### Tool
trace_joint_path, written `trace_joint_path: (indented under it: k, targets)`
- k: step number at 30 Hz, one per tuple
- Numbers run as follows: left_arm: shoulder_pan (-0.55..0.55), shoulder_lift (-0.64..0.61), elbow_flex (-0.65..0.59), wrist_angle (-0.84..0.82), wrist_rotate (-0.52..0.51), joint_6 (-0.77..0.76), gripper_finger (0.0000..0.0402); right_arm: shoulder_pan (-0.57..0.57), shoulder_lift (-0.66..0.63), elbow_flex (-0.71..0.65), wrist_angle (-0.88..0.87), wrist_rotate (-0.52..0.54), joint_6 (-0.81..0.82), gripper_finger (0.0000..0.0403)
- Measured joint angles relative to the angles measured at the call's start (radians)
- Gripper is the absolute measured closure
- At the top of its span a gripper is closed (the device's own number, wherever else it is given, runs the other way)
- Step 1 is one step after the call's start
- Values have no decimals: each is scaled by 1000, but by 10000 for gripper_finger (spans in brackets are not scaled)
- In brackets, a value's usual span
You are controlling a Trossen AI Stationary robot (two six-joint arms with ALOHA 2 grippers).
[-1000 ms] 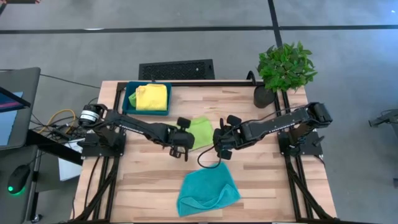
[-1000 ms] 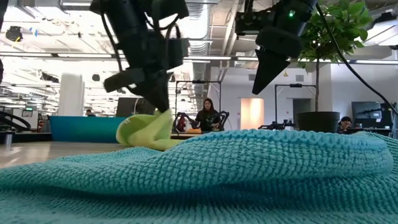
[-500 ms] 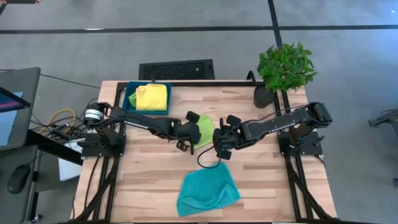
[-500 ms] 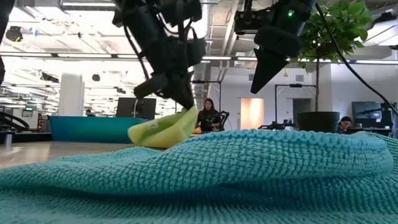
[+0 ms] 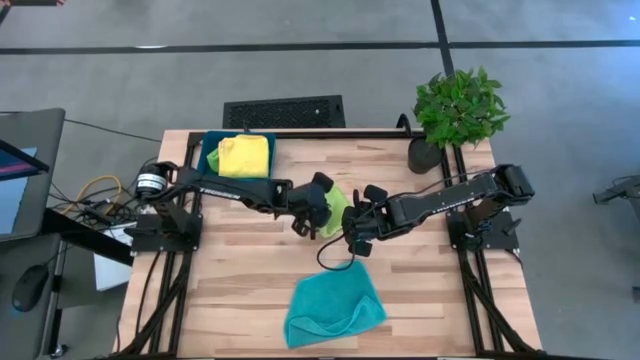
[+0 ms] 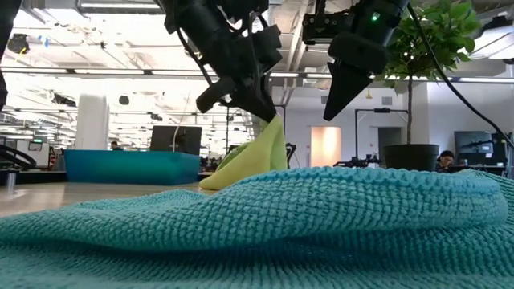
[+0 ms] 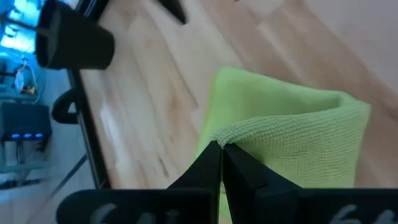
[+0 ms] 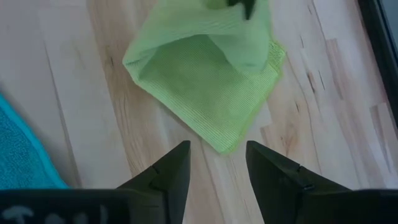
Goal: Fold microfiber towels
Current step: Fold the light green towel
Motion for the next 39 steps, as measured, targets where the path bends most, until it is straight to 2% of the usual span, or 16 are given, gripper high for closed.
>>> trace_joint_path:
  k: [4, 9, 18, 21, 26, 28, 32, 39]
  targets:
    - [21, 0, 0, 36, 2, -12, 401, 0, 0, 0, 0, 0, 1, 223]
    - [38, 20, 0, 66, 51, -36, 401, 0, 0, 0, 0, 0, 2, 223]
    - [40, 96, -1, 100, 4, -77, 395, 0, 0, 0, -3, 0, 3, 223]
    - [40, 132, 0, 135, -43, -93, 373, 0, 0, 0, -5, -1, 3, 223]
    - [36, 148, 0, 157, -203, -92, 325, 0, 0, 0, -3, 0, 3, 223]
    - [35, 148, -1, 154, -228, -90, 311, 0, 0, 0, -5, -1, 3, 223]
    - [32, 148, 4, 143, -177, -134, 298, 0, 0, 0, -10, -1, 3, 223]
    - [33, 148, 76, 59, -83, -231, 301, 0, 0, 0, -11, -1, 3, 223]
